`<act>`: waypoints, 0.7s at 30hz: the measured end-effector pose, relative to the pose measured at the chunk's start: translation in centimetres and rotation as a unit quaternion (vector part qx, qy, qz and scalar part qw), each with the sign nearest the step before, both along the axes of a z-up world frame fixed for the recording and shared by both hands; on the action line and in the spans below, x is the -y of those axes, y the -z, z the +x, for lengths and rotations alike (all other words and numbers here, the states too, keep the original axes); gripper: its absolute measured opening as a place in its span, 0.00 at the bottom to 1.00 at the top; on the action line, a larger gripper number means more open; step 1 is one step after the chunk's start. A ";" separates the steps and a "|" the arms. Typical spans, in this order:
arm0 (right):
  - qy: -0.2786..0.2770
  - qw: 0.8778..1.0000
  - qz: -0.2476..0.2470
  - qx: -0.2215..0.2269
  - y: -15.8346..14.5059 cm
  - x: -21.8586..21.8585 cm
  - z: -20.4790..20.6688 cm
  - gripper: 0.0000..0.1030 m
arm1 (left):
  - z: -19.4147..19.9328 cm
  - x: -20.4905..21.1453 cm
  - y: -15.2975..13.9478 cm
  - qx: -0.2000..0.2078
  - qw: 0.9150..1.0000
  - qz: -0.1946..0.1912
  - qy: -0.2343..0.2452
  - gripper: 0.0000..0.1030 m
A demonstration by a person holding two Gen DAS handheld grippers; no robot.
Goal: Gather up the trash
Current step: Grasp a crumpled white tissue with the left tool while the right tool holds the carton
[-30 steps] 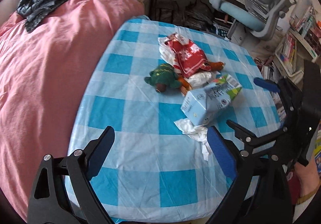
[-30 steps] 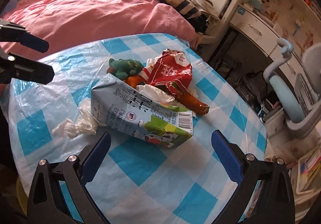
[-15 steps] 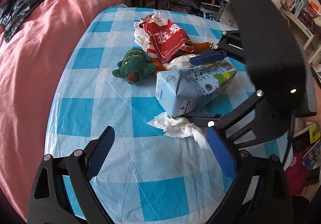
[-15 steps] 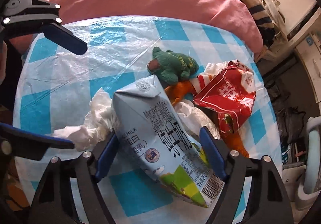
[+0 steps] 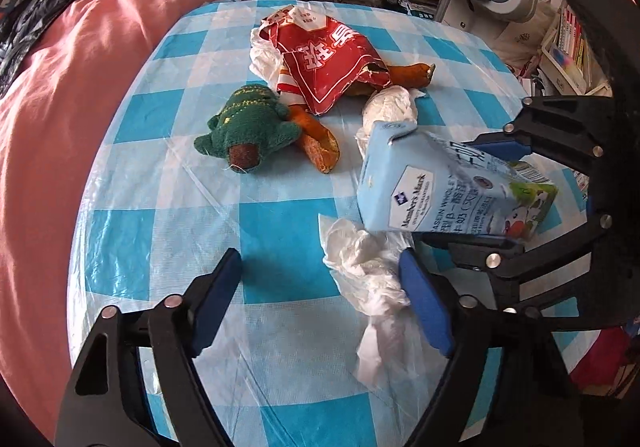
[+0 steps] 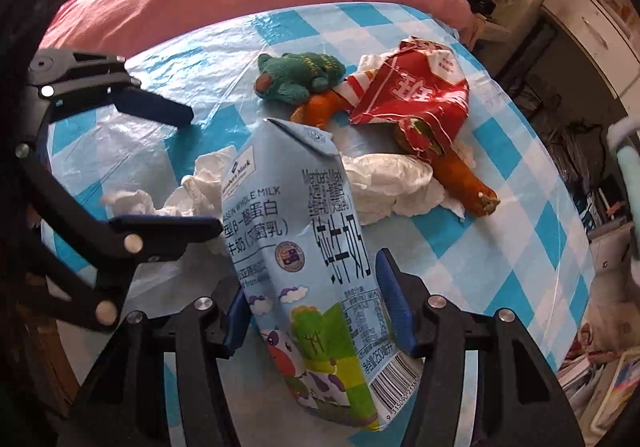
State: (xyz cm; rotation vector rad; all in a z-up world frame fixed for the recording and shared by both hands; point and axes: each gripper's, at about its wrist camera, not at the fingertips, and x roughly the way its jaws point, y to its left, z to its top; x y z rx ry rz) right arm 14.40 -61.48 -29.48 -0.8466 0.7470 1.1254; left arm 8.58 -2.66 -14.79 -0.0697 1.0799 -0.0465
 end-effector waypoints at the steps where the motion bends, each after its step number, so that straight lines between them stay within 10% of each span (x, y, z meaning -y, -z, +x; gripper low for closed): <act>1: 0.011 1.000 0.009 -0.007 -0.1 0.5 0.2 0.52 | 0.1 0.2 0.0 0.008 1.000 0.003 0.008 0.63; 4: 0.055 0.995 0.067 -0.058 -0.7 3.0 1.0 0.47 | 0.0 0.3 -0.2 0.012 0.999 -0.020 0.032 0.18; 11: 0.110 0.955 0.207 -0.184 -3.2 8.1 -0.2 0.46 | -2.8 -1.4 -2.7 0.045 0.997 -0.049 0.023 0.13; 21: 0.108 0.910 0.312 -0.252 -5.0 10.9 -7.2 0.46 | -12.1 -4.8 -7.7 0.105 0.992 -0.069 -0.007 0.13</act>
